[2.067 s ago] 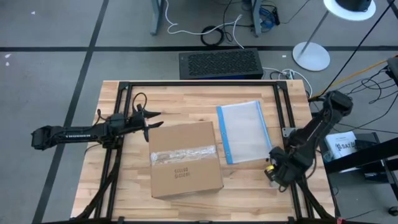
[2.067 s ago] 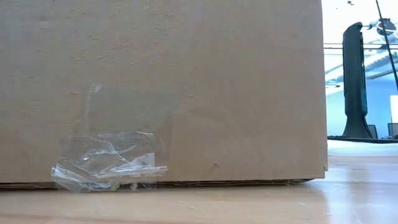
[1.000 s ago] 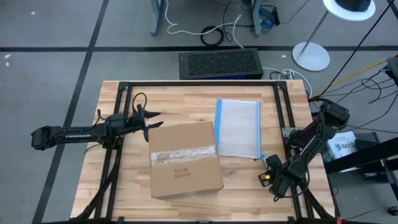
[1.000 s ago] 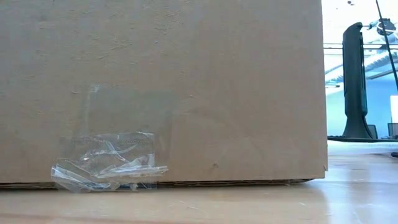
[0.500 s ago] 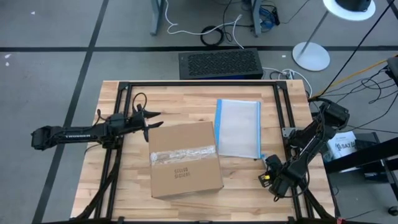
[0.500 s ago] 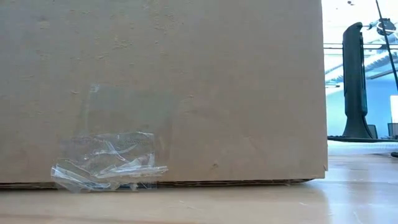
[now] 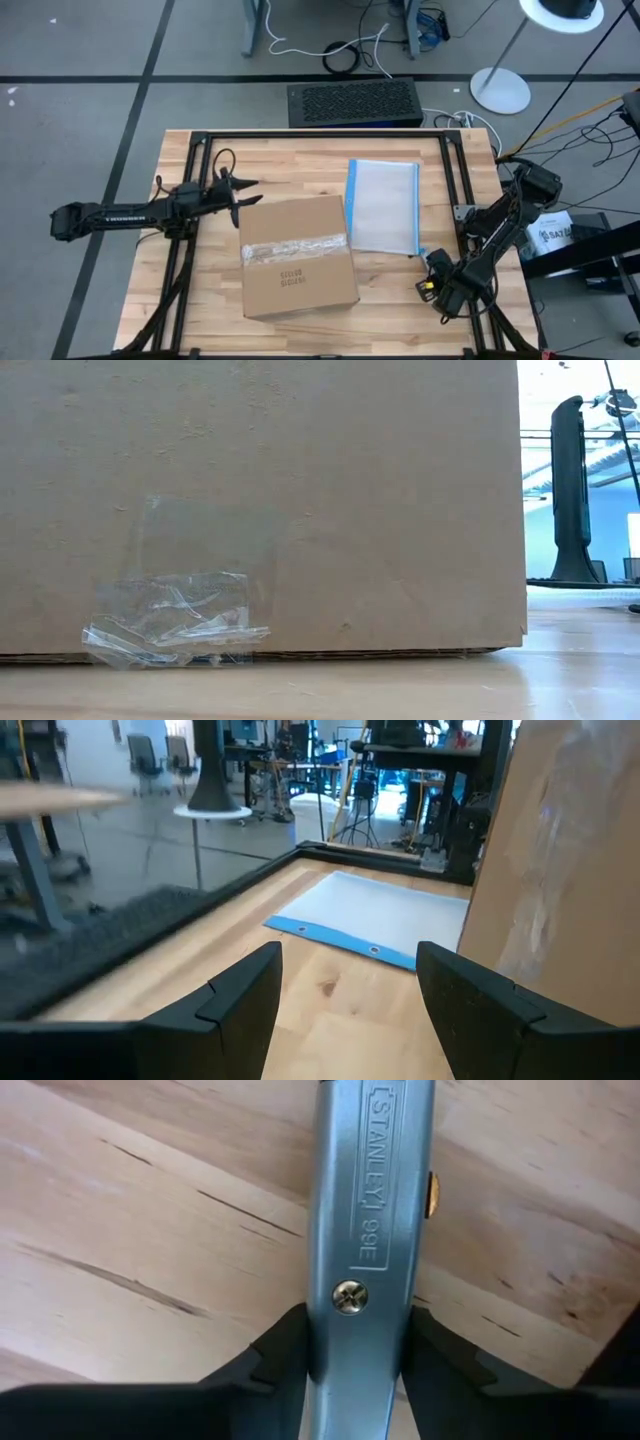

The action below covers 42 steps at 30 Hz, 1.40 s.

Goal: Unpack boxes
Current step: Open the cardboard box using the gray cutter

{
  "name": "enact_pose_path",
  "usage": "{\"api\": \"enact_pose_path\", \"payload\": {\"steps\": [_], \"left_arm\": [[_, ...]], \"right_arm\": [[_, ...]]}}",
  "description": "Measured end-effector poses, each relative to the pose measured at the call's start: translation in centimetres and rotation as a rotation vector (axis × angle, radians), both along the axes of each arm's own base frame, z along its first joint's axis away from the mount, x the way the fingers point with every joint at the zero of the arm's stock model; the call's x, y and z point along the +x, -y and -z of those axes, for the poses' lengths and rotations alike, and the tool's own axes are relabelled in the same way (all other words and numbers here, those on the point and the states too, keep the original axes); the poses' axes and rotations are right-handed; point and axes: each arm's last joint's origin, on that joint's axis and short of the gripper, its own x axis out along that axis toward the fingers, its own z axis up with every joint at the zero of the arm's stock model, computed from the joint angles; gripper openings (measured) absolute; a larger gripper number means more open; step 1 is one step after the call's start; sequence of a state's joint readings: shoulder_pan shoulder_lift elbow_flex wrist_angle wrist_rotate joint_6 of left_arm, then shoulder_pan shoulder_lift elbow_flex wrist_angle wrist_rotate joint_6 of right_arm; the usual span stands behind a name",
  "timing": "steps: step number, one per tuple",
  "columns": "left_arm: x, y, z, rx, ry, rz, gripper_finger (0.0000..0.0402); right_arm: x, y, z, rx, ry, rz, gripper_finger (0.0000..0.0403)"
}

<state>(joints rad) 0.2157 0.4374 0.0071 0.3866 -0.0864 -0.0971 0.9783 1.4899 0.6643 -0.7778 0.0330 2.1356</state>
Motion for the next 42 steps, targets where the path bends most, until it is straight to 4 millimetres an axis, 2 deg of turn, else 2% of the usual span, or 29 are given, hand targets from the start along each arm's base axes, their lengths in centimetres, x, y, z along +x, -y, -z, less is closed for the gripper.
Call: {"api": "enact_pose_path", "payload": {"steps": [8, 12, 14, 18, 21, 24, 30, 34, 37, 40, 42], "left_arm": [[0.0, 0.0, 0.1, -0.206, 0.05, -0.003, 0.0238], [0.0, -0.2, 0.5, -0.374, 0.073, -0.077, 0.0238], [0.1, -0.2, -0.2, -0.365, 0.084, -0.072, 0.0238], [0.5, -0.2, -5.0, -0.258, 0.175, -0.045, 0.0238], [0.3, -0.2, -9.0, -0.15, 0.112, -0.058, 0.0238], [-0.2, 0.0, -11.8, -0.128, -0.014, -0.055, 0.0238], [-0.7, 2.6, -15.6, -0.309, -0.087, 0.334, 0.0238], [-0.6, 4.8, -16.0, -0.447, -0.165, 0.508, 0.0238], [-0.2, 6.2, -15.1, -0.513, -0.283, 0.519, 0.0238], [0.2, 7.5, -14.6, -0.574, -0.356, 0.534, 0.0238], [0.7, 8.6, -14.5, -0.606, -0.38, 0.57, 0.0238]], "right_arm": [[0.0, 0.0, 0.0, 0.003, 0.002, -0.005, 0.0129], [0.0, 0.0, 0.0, 0.004, 0.003, -0.008, 0.0129], [0.0, 0.0, 0.0, 0.005, 0.004, -0.009, 0.0129], [0.0, 0.0, 0.0, 0.005, 0.004, -0.009, 0.013], [0.0, -0.1, 0.0, 0.006, 0.004, -0.009, 0.013], [0.0, -0.1, 0.0, 0.006, 0.005, -0.009, 0.013], [0.0, 0.0, 0.0, -0.009, 0.008, -0.014, 0.013], [-0.1, 0.3, -0.2, -0.04, 0.023, -0.012, 0.013], [-0.1, 0.7, -0.5, -0.07, 0.053, 0.001, 0.013], [-0.4, 2.0, -1.0, -0.18, 0.082, 0.008, 0.013], [-0.2, 1.9, -1.7, -0.151, 0.128, 0.009, 0.013]]}}
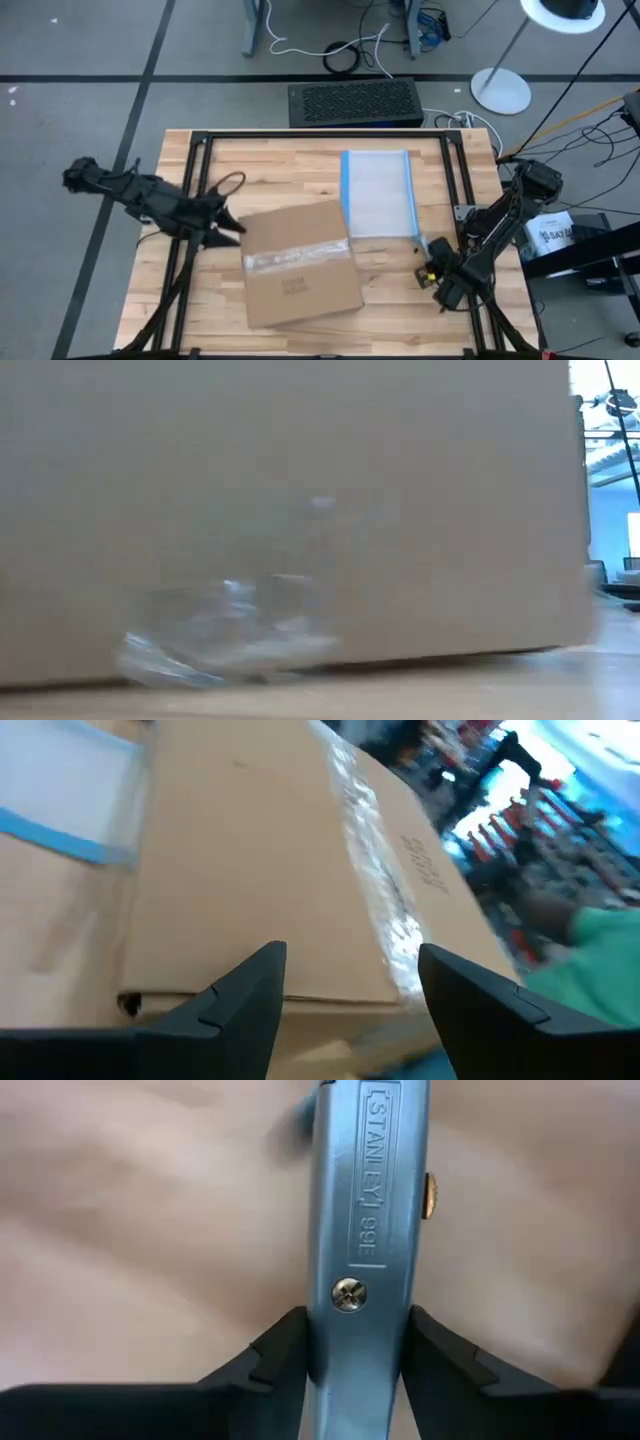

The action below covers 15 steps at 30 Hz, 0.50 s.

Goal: Unpack boxes
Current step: Open the cardboard box using the gray cutter

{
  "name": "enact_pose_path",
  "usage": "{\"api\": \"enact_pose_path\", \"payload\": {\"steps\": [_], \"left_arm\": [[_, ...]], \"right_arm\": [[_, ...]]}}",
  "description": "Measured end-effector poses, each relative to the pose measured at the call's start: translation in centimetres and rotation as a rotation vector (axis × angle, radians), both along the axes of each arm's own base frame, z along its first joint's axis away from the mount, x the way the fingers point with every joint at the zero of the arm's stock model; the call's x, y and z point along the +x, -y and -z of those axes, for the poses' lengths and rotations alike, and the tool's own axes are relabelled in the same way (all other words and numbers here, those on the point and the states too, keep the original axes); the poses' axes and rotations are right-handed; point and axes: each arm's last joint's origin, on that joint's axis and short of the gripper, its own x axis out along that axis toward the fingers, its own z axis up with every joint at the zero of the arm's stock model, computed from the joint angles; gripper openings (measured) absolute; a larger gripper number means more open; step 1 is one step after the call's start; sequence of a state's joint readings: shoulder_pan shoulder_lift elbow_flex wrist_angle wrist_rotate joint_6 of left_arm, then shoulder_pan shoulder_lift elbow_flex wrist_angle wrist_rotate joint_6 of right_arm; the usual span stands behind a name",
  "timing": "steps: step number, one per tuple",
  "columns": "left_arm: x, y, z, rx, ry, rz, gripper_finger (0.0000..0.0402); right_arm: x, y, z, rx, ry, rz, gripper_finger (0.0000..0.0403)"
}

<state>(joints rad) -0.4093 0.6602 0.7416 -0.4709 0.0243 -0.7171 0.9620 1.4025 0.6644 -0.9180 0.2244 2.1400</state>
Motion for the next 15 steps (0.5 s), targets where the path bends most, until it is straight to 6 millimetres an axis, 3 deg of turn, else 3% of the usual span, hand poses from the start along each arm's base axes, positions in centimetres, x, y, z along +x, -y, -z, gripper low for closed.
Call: {"api": "enact_pose_path", "payload": {"steps": [7, 15], "left_arm": [[0.3, 1.8, -0.9, 0.047, -0.021, 0.061, 0.0237], [-2.1, 0.0, -4.6, 0.264, -0.183, -0.1, 0.0214]], "right_arm": [[0.2, -0.5, -3.7, 0.086, 0.042, -0.083, 0.013], [1.0, -1.3, -5.4, 0.11, 0.101, -0.169, 0.013]]}}
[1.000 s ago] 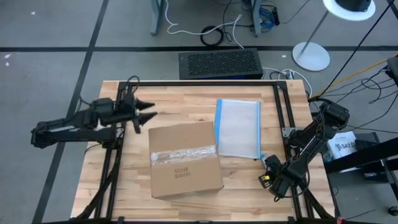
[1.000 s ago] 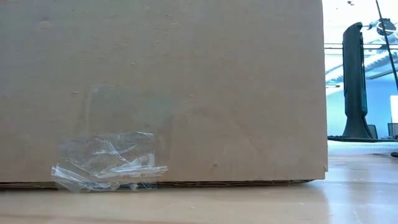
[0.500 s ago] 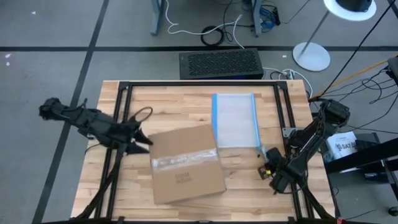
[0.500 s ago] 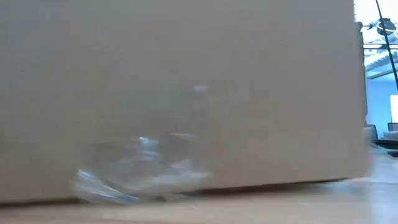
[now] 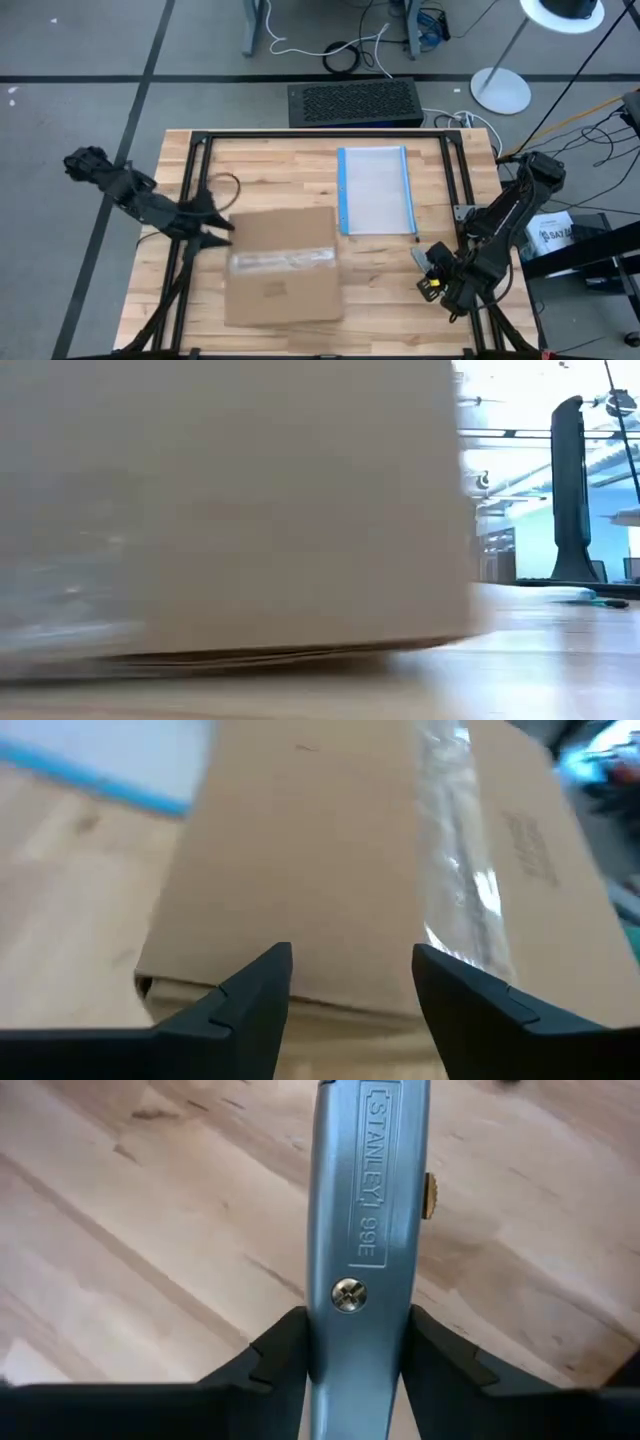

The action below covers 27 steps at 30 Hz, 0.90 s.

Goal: Unpack boxes
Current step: Open the cardboard box using the gray cutter

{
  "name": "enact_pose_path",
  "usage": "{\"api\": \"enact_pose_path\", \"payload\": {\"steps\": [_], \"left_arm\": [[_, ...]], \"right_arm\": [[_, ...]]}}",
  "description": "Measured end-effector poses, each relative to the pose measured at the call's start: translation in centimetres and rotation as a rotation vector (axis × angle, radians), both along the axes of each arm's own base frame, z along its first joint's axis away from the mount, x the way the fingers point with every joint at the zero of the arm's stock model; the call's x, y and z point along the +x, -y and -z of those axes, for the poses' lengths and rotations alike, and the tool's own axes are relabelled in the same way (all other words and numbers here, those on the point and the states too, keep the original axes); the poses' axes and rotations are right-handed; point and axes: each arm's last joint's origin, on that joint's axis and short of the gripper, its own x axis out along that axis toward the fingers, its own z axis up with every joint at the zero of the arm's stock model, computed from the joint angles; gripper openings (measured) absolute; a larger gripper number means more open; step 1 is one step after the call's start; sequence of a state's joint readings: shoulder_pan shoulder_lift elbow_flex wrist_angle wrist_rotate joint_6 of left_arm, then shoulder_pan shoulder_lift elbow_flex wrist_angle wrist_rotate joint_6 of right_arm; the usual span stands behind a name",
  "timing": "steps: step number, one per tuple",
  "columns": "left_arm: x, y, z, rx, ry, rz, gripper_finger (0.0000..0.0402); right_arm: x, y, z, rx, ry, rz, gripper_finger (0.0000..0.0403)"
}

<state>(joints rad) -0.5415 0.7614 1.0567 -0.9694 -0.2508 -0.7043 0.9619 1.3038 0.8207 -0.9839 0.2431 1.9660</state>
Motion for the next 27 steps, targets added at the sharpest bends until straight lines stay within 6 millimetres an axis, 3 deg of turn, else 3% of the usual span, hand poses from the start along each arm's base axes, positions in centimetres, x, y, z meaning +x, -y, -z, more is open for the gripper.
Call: {"api": "enact_pose_path", "payload": {"steps": [7, 12, 15, 19, 21, 24, 27], "left_arm": [[-0.7, -0.5, -4.9, 0.05, 0.103, -0.054, 0.021], [2.1, 2.1, -6.5, -0.136, 0.239, 0.138, 0.0209], [5.0, 5.3, -5.4, -0.185, 0.193, 0.266, 0.0209], [8.4, 9.2, -0.9, -0.141, -0.097, 0.314, 0.0209], [10.0, 10.5, 0.2, -0.147, -0.138, 0.338, 0.0209], [11.2, 11.3, 1.6, -0.078, -0.171, 0.351, 0.0209], [11.9, 10.5, 1.9, -0.011, -0.158, 0.352, 0.0209]], "right_arm": [[0.1, 0.1, 0.2, -0.045, 0.02, -0.005, 0.013], [0.1, 0.1, 0.2, -0.062, 0.042, -0.008, 0.013], [0.1, 0.2, 0.2, -0.066, 0.04, -0.012, 0.013], [0.1, 0.2, 0.2, -0.078, 0.04, -0.015, 0.013], [0.1, 0.3, 0.1, -0.081, 0.04, -0.016, 0.013], [0.0, 0.3, 0.1, -0.089, 0.035, -0.019, 0.013], [0.2, 0.4, 0.1, -0.087, 0.031, -0.022, 0.013]]}}
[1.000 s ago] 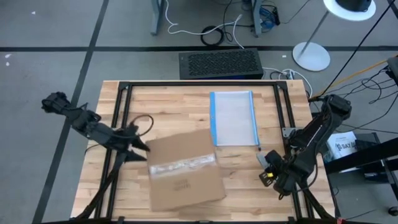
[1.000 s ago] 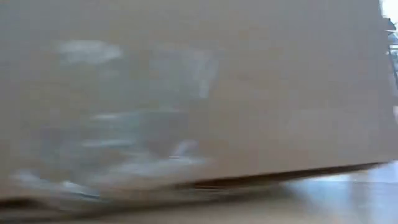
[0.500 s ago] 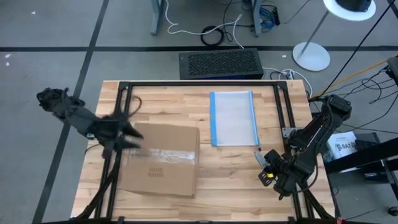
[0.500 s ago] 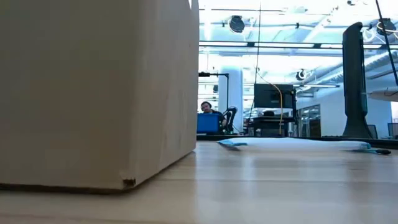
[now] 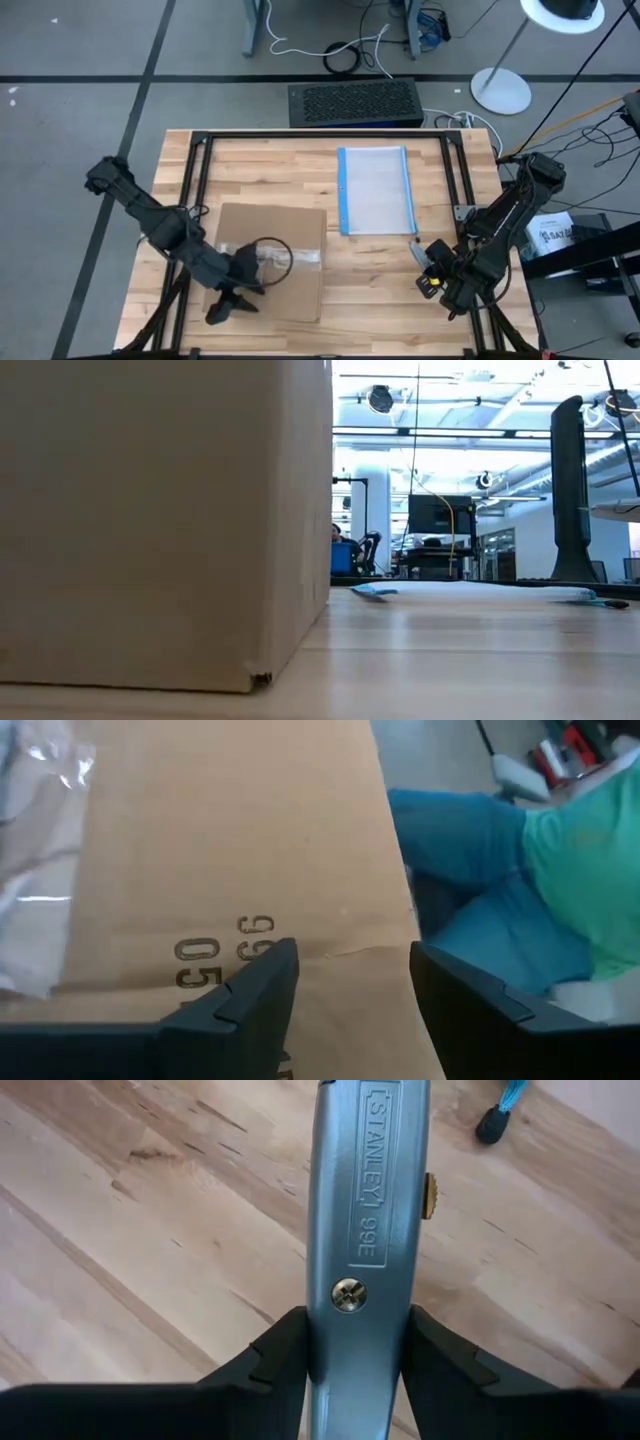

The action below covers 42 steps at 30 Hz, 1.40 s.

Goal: Unpack boxes
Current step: Open the cardboard box using the gray cutter

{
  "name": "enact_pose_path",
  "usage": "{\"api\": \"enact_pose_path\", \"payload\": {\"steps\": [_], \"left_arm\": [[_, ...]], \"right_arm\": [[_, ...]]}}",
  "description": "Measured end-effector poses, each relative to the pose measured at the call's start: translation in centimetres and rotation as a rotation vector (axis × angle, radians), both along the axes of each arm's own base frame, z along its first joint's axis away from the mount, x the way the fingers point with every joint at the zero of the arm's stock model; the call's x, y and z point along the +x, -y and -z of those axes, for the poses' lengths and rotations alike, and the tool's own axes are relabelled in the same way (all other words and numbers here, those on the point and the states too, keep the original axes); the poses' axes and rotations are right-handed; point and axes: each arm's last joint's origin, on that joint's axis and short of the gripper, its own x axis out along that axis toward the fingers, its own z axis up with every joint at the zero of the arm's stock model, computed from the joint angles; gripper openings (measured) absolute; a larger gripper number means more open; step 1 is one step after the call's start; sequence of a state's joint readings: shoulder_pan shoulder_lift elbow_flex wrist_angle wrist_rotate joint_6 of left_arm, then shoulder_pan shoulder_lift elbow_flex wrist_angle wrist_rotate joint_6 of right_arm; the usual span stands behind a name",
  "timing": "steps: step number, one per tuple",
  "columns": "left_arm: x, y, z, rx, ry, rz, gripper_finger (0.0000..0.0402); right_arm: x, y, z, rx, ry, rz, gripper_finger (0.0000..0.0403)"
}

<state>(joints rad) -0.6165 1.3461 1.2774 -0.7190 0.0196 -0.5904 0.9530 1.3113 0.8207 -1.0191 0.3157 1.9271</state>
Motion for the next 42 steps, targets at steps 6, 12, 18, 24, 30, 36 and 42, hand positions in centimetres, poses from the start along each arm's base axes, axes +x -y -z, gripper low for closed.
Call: {"api": "enact_pose_path", "payload": {"steps": [6, 12, 18, 24, 30, 36, 42], "left_arm": [[-0.3, -4.0, -0.8, 0.179, 0.06, -0.142, 0.0209], [-1.6, -8.4, -1.5, 0.316, 0.014, -0.26, 0.0209], [-1.4, -11.9, -2.0, 0.443, 0.027, -0.344, 0.0209], [-1.5, -12.7, -4.9, 0.514, 0.106, -0.38, 0.0209], [-0.9, -8.6, -8.7, 0.263, 0.358, -0.222, 0.0209], [2.2, -3.5, -3.8, 0.268, 0.11, -0.115, 0.0209], [5.8, 0.0, 2.7, 0.301, -0.118, -0.074, 0.0209]], "right_arm": [[0.1, -0.1, 0.0, 0.008, 0.006, -0.004, 0.013], [0.1, 0.0, 0.0, -0.003, 0.007, -0.013, 0.013], [0.2, 0.0, 0.0, -0.019, 0.027, -0.014, 0.013], [0.2, 0.1, -0.1, -0.033, 0.044, -0.017, 0.013], [0.2, 0.1, 0.0, -0.039, 0.041, -0.027, 0.013], [0.3, 0.1, -0.1, -0.057, 0.045, -0.069, 0.013], [0.8, -0.3, -0.2, -0.075, 0.122, -0.149, 0.013]]}}
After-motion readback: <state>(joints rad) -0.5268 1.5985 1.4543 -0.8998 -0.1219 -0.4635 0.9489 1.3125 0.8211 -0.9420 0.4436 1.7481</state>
